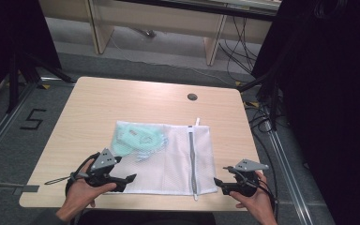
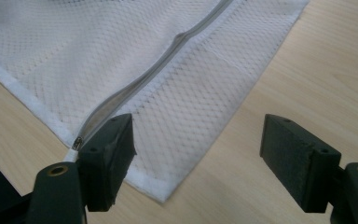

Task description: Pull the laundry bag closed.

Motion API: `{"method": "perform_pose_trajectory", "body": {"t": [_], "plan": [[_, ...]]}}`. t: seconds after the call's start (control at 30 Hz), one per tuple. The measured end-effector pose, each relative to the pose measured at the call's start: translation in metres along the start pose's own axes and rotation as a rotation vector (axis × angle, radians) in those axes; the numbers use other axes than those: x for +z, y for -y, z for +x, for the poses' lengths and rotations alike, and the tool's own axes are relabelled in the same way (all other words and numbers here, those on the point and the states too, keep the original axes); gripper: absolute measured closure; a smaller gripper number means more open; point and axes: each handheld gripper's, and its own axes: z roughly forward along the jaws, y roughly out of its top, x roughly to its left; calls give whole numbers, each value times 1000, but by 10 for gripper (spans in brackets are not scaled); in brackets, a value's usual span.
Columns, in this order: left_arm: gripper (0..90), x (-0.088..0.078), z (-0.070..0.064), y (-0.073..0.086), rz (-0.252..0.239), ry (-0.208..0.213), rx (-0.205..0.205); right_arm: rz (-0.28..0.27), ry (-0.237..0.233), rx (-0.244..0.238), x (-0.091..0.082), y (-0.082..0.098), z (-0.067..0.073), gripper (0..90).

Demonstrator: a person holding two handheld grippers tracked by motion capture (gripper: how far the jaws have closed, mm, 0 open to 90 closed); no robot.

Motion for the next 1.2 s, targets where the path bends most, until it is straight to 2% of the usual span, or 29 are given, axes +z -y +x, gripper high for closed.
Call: {"method": "perform_pose_trajectory", "body": {"t": [0.07, 0.1, 0.13, 0.2, 0.23, 0.27, 0.33, 0.37, 0.43, 0.47, 0.5, 0.53, 0.6, 0.63, 0.67, 0.7, 0.8, 0.83, 0.87, 0.9, 0.97, 1.0, 1.13, 1.2], "plan": [[167, 0, -1, 0, 4, -8, 1, -6, -23, -48, 2, 0, -1, 283], [168, 1, 0, 0, 8, -4, 9, -6, -17, -42, 2, 0, 1, 282], [167, 2, 0, 0, 15, 16, 30, 2, -27, -55, 2, 0, 1, 283], [167, 4, -2, 0, 27, 15, 20, 20, -36, -33, 2, -1, 4, 283], [167, 5, -3, -1, 22, 31, 39, -6, -29, -56, 5, 0, 3, 282], [167, 5, -3, -1, 22, 31, 39, 9, -33, -45, 4, -1, 2, 282], [174, 5, -5, -2, 29, 34, 45, -6, -27, -60, 5, 0, 2, 283], [175, 6, -4, -3, 39, 52, 72, -1, -26, -60, 5, -1, 1, 283], [177, 10, -9, -2, 36, 59, 56, 2, -26, -70, 5, -1, 0, 283], [185, 12, -11, -2, 49, 59, 79, 7, -28, -71, 5, -1, 0, 284], [200, 18, -16, -2, 39, 86, 90, 0, -26, -60, 6, -1, 1, 284], [212, 19, -17, -3, 41, 94, 107, 3, -28, -61, 6, -1, 1, 284], [219, 20, -19, -4, 51, 103, 116, 3, -29, -61, 6, -1, 1, 285], [219, 21, -18, -5, 53, 112, 151, 0, -29, -62, 7, -1, 1, 286], [220, 22, -19, -5, 46, 111, 136, 3, -30, -62, 7, -1, 1, 287], [239, 25, -22, -5, 40, 133, 122, 15, -33, -49, 7, 0, 1, 293], [251, 27, -24, -6, 52, 133, 129, 9, -27, -74, 7, -1, -2, 295], [268, 29, -27, -6, 49, 153, 111, 14, -29, -78, 7, -1, -3, 302], [282, 33, -28, -7, 65, 196, 85, 20, -32, -76, 7, -1, -3, 303], [281, 36, -31, -8, 75, 204, 85, 12, -32, -75, 8, 0, -4, 303], [279, 41, -35, -9, 79, 211, 112, 22, -37, -58, 8, 1, -2, 305], [278, 43, -36, -9, 84, 207, 132, 21, -31, -80, 9, 1, -5, 305], [282, 49, -42, -9, 96, 208, 143, 33, -35, -76, 9, -1, -5, 305], [281, 51, -43, -9, 100, 206, 158, 48, -43, -39, 8, -2, -2, 305]]}}
